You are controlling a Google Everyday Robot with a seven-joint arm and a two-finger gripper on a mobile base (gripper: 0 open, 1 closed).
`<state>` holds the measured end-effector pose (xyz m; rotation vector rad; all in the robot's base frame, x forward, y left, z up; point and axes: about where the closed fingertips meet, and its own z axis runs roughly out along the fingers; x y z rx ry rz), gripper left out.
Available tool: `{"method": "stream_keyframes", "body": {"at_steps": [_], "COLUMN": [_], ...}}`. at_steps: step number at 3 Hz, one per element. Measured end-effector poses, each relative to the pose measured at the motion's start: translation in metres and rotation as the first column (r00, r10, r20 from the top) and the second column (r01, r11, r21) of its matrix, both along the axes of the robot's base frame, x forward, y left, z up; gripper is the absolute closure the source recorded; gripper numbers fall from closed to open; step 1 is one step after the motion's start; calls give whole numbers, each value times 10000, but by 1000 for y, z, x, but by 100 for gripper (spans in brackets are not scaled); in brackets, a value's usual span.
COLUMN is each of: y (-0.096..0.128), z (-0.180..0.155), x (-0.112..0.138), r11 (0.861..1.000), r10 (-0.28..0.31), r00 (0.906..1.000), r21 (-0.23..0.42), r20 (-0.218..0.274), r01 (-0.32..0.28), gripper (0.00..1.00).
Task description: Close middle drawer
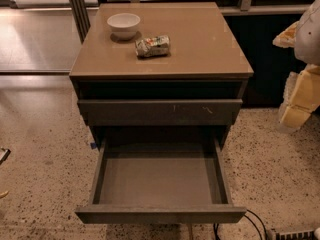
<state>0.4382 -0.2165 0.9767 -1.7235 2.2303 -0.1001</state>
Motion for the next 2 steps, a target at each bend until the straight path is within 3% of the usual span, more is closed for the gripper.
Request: {"method": "stream_keyframes", "body": {"at_steps": [2], "y": [7], "z": [-10], "x": [-8], "r11": [9992], "r10": [256], "r00": [9996], "r21": [311], "r20": [97], "r01": [-259], "gripper": [0]}}
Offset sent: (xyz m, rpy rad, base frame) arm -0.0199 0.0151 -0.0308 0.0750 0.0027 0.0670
